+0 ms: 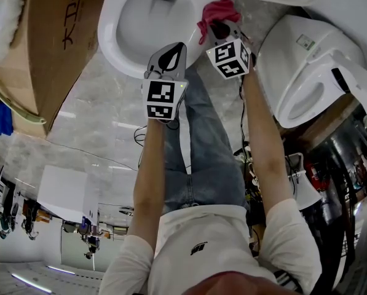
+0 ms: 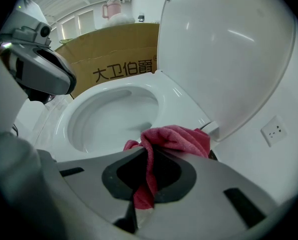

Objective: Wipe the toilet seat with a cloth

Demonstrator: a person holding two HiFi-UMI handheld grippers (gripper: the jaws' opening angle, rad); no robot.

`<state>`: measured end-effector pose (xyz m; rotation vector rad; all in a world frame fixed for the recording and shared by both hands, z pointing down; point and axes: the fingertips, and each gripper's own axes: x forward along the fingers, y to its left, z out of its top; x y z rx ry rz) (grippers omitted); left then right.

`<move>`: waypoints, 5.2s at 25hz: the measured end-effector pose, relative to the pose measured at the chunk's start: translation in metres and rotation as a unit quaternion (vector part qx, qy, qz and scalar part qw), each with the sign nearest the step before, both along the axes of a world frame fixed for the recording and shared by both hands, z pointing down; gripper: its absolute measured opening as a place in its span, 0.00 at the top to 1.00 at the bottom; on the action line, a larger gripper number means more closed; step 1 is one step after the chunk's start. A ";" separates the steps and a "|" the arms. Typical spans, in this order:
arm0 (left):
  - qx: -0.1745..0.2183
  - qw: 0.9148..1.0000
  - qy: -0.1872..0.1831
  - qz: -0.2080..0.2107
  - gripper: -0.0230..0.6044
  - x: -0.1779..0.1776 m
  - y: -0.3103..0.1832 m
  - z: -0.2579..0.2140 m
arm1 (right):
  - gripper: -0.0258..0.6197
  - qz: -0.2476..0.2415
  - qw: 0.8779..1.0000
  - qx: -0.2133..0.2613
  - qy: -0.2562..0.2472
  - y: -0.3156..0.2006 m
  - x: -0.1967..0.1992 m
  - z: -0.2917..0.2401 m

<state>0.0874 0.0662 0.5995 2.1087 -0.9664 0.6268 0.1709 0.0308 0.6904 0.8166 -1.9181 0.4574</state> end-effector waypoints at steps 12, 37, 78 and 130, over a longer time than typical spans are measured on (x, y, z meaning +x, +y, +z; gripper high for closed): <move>-0.004 1.000 -0.006 -0.002 0.95 -0.014 0.020 0.002 | 0.94 -0.020 1.000 -0.013 0.004 0.032 -0.015 0.002; -0.032 0.998 -0.010 -0.043 0.95 -0.057 0.076 0.010 | 0.94 -0.110 0.992 -0.059 0.005 0.120 -0.068 0.005; -0.057 0.981 -0.018 -0.184 0.95 -0.194 0.129 0.021 | 0.94 -0.248 0.963 -0.104 -0.007 0.179 -0.212 0.008; -0.054 0.988 -0.012 -0.146 0.95 -0.284 0.038 0.031 | 0.94 -0.178 0.978 -0.100 -0.037 0.054 -0.322 0.009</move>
